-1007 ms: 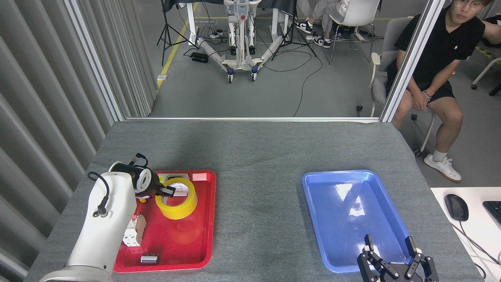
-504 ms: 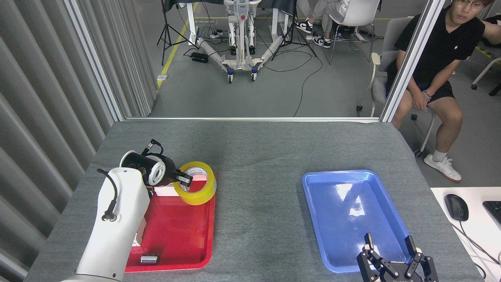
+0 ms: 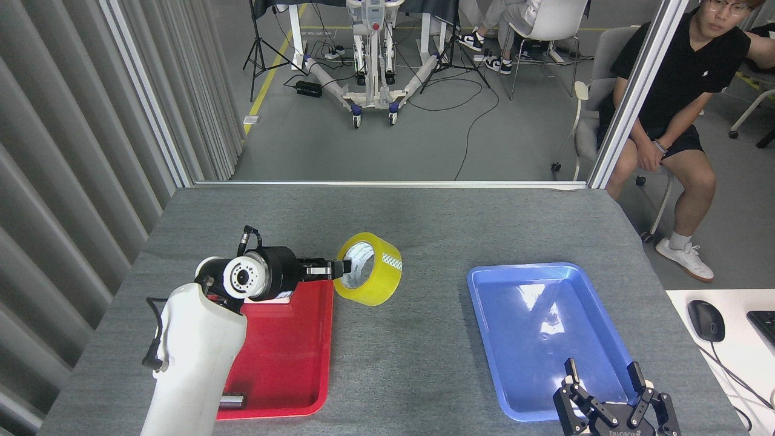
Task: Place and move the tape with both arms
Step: 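Lift the tape out of the red tray toward the blue tray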
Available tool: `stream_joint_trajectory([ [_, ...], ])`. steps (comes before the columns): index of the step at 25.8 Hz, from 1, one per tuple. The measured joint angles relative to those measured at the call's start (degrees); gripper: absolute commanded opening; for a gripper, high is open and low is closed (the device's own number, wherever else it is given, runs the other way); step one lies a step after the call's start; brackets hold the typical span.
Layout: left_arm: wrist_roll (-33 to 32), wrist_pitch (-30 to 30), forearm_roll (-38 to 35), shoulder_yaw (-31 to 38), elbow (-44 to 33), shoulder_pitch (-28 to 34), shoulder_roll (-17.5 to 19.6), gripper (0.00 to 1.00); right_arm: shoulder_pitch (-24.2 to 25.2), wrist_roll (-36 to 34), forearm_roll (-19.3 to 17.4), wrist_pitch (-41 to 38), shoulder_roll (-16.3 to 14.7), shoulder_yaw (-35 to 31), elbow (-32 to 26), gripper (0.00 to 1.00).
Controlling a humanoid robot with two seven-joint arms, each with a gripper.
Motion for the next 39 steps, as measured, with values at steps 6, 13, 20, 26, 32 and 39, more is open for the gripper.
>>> stream_joint_trajectory([
  [6, 5.2, 0.8, 9.5, 2.9, -3.1, 7.1, -2.7, 0.01, 0.1, 0.0, 0.1, -0.4, -0.2, 0.0, 0.0, 1.00],
  [13, 7.0, -0.9, 13.7, 6.4, -4.5, 12.9, -7.3, 0.05, 0.0, 0.3, 0.2, -0.5, -1.5, 0.1, 0.2, 1.00],
  [20, 6.8, -8.7, 14.1, 3.0, -5.1, 19.8, -8.0, 0.06, -0.5, -0.1, 0.2, 0.1, -5.2, 0.1, 0.3, 1.00],
  [26, 6.4, -17.7, 14.0, 0.7, -5.7, 22.1, -7.7, 0.06, -1.0, -0.3, 0.7, 0.7, -9.3, 1.7, 0.6, 1.00],
  [32, 6.1, -22.4, 14.0, -0.8, -5.3, 22.6, -7.8, 0.06, -1.1, -0.3, 1.9, 1.9, -10.5, 2.8, 0.8, 1.00],
  [39, 6.0, -22.7, 13.4, -1.7, -4.6, 21.3, -7.9, 0.05, -0.6, -0.4, 2.4, 2.1, -10.3, 3.3, 0.9, 1.00],
])
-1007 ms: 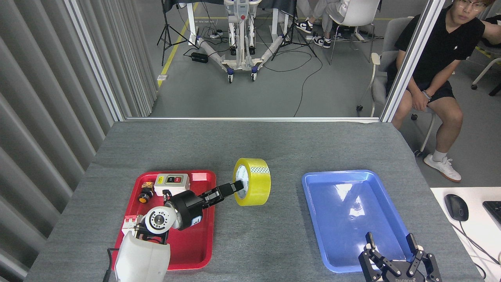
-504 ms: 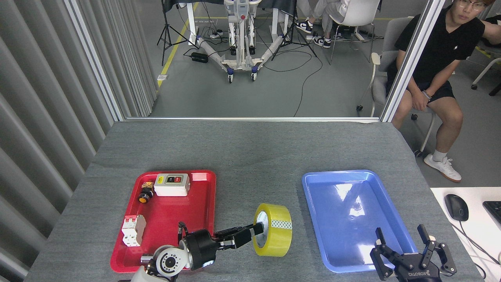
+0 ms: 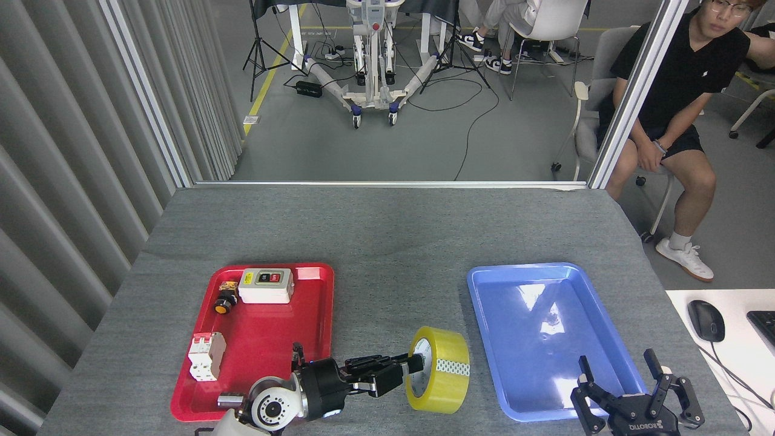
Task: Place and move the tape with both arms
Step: 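Lift the tape out of the red tray toward the blue tray, then move the right gripper from the blue tray toward the held tape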
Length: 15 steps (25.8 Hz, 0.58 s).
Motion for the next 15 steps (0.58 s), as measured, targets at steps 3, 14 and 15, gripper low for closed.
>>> stream_joint_trajectory([
  [3, 0.0, 0.5, -0.7, -0.1, 0.1, -0.5, 0.1, 0.05, 0.1, -0.7, 2.5, 0.0, -0.4, 0.8, 0.0, 1.00],
  [14, 0.0, 2.9, -1.5, -0.1, 0.5, -2.2, 0.3, 0.05, -0.3, -5.5, 24.5, 1.1, -1.0, 1.9, 0.8, 0.99],
  [15, 0.0, 2.9, -1.6, -0.1, 0.6, -2.3, 0.3, 0.05, -0.3, -5.5, 26.0, 1.6, -1.0, 2.1, 0.9, 0.99],
])
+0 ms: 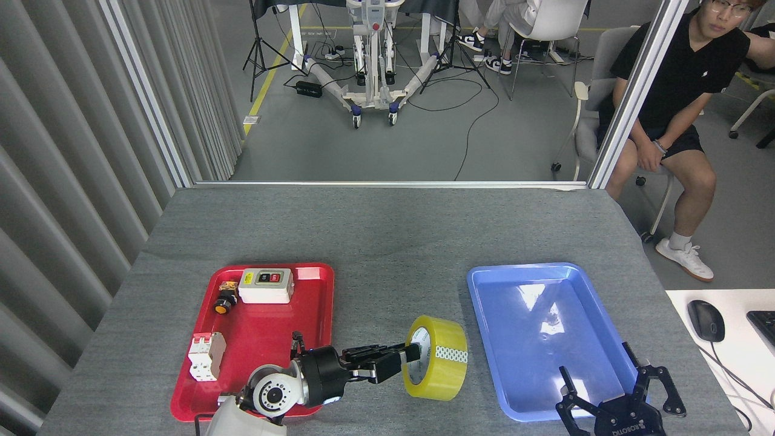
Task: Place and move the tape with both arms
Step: 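Move the right gripper from the blue tray toward the held tape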
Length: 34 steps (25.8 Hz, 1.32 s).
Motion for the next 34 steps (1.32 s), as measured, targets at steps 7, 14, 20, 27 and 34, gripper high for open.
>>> stream_joint_trajectory([
  [7, 0.1, 1.6, -1.4, 0.0, 0.4, -0.7, 0.0, 0.06, -1.4, -0.1, 13.6, 10.6, 0.1, 5.6, 0.1, 0.99],
  [14, 0.1, 1.9, -1.5, 0.1, 1.1, -1.0, 0.1, 0.06, -1.9, -2.5, 16.7, 14.9, -0.3, 8.7, 0.7, 0.96],
  [20, 0.1, 2.0, -1.5, 0.3, 1.4, -1.2, 0.1, 0.06, -2.5, -6.4, 18.4, 15.1, -1.4, 9.7, 2.6, 0.96],
  [27, 0.0, -1.0, -1.4, 0.1, 1.5, -1.2, 2.4, 0.10, -4.6, -7.6, 19.5, 13.2, -4.6, 13.1, 5.2, 0.96],
  [34, -4.1, -10.8, -1.4, -1.1, 4.4, -1.4, 6.0, 0.09, -7.3, -7.8, 20.0, 10.2, -7.7, 16.7, 6.7, 0.91],
])
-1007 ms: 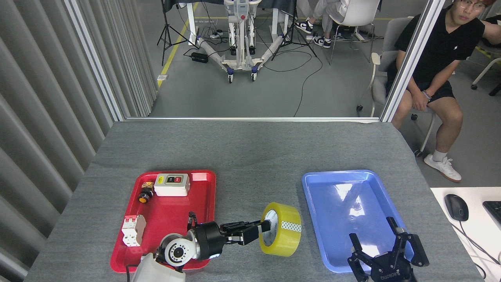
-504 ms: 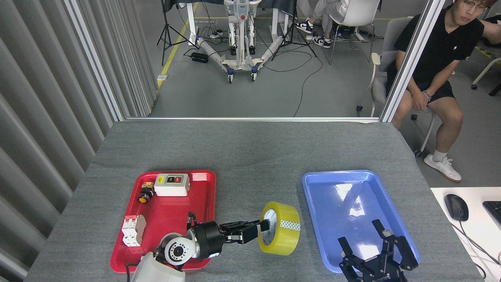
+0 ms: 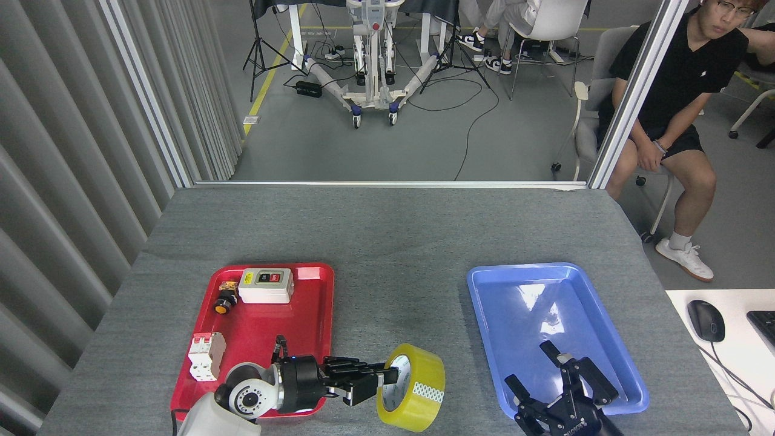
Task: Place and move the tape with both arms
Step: 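Move the right gripper from the blue tray toward the held tape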
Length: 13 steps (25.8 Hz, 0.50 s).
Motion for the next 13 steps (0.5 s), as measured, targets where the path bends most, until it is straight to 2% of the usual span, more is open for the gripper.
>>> stream_joint_trajectory([
  [5, -1.3, -0.8, 0.0, -3.2, 1.4, -1.4, 2.0, 0.09, -0.2, -0.1, -0.1, -0.5, 0.4, 0.3, -0.2, 0.91],
  [13, -1.7, -1.0, 0.1, -4.1, 1.2, -4.1, 2.4, 0.09, 0.0, -0.8, -0.3, -0.4, 1.4, 0.3, -0.8, 0.91],
])
